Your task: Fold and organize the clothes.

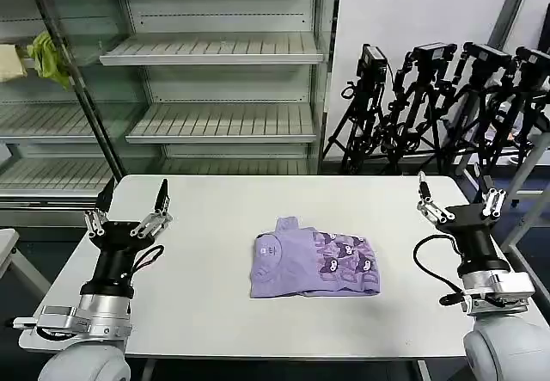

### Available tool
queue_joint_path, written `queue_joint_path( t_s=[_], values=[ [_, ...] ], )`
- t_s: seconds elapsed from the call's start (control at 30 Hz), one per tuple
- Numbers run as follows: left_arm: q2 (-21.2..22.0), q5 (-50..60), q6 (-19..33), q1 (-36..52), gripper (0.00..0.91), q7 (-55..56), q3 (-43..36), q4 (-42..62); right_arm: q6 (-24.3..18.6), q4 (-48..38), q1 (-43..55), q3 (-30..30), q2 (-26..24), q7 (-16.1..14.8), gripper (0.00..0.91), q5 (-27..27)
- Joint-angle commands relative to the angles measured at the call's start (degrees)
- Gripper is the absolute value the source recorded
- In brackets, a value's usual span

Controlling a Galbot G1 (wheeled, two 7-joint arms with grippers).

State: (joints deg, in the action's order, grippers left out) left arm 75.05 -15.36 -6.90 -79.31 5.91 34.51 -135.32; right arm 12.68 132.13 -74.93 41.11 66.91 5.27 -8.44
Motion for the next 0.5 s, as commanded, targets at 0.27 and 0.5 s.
queue_joint_path(
  t_s=[0.27, 0.5],
  values=[
    [0.13, 0.04, 0.00, -0.05, 0.907, -0.16, -0.03, -0.32, -0.43, -0.06, 0.12, -0.30, 0.29, 0.43, 0.907, 0.15],
    [0.16, 0.00, 0.07, 0.00, 0.907, -0.21, -0.01, -0.10, -0.54, -0.29, 0.22, -0.36, 0.33, 0.43, 0.907, 0.12]
  ],
)
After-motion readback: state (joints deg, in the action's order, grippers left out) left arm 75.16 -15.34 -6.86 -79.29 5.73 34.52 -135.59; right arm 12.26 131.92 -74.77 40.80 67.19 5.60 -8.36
